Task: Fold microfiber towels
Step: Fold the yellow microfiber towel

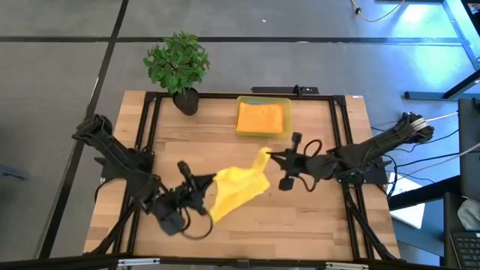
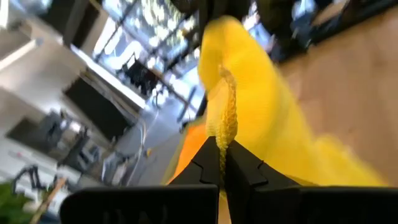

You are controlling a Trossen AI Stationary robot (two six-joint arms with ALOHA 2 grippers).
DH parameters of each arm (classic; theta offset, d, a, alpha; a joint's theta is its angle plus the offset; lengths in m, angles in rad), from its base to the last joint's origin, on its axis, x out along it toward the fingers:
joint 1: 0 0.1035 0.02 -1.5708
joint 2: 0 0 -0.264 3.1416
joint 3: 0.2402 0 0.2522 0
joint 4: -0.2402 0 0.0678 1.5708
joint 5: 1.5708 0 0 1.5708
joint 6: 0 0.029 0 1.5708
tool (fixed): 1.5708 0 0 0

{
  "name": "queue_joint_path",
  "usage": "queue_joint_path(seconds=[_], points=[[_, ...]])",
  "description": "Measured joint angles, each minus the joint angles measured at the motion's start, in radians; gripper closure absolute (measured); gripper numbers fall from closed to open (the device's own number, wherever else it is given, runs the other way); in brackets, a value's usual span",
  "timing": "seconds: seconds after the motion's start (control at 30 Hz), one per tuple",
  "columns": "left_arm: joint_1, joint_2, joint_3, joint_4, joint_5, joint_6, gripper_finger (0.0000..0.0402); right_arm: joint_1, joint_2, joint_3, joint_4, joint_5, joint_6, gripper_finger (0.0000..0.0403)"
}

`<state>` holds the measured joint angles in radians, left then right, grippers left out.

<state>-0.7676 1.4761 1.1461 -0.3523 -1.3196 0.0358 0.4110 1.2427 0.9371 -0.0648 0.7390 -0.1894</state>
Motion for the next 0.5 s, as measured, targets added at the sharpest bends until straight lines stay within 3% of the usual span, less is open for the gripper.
queue_joint_path(seconds=[0.17, 0.5], points=[[0.096, -0.056, -0.001, -0.211, 0.033, -0.137, 0.0401, -0.007, -0.078, 0.0, -0.015, 0.046, -0.055, 0.0401], [0.35, -0.228, -0.001, -0.213, 0.148, 0.036, 0.0401, -0.112, -0.227, 0.0, -0.031, 0.072, -0.137, 0.0402]])
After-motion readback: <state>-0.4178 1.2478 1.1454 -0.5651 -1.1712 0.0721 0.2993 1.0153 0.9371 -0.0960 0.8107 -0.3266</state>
